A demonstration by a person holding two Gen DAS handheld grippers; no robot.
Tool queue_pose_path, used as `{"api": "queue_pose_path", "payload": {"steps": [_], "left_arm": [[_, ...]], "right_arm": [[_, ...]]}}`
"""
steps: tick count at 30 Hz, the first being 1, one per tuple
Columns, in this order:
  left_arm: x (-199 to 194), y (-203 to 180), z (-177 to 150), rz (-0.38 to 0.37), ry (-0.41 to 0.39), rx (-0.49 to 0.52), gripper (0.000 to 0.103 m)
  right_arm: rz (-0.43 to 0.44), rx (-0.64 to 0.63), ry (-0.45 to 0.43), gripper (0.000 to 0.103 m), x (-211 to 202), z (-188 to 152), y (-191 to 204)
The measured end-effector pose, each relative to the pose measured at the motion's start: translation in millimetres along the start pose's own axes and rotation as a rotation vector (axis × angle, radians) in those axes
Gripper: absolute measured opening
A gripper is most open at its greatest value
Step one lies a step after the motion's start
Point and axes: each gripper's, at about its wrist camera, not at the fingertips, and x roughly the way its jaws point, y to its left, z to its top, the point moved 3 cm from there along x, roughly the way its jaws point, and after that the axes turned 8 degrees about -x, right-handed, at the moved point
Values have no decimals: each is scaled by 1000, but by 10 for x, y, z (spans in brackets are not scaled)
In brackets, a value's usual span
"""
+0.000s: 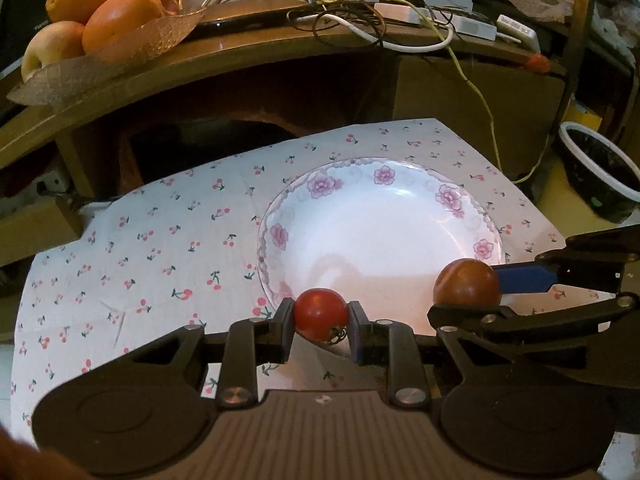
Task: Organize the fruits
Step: 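Open both grippers to drop the tomatoes into the plate, then move both grippers back toward the remaining fruit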
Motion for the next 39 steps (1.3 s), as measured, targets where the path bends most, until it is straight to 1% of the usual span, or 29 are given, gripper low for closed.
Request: {"api": "queue_pose_path", "payload": {"steps": [6, 12, 21, 26, 30, 39], "left_arm": [[21, 2, 12, -1, -4, -5, 32], [18, -3, 8, 10, -6, -1, 34], [12, -14, 12, 4, -6, -9, 37], [-65, -20, 26, -3, -23, -5, 39], [-96, -20, 5, -5, -21, 2, 41], [-216, -51, -79, -15, -19, 28, 42]], "right_arm": [[11, 27, 0, 45, 32, -1, -53], [-6, 19, -3, 46, 34, -2, -42], [-21, 23, -16, 46, 16, 7, -74], [-25, 19, -32, 46, -26, 17, -76], [-20, 26, -46, 47, -78, 18, -81], [-7, 18, -37, 47, -136, -31, -50]]}}
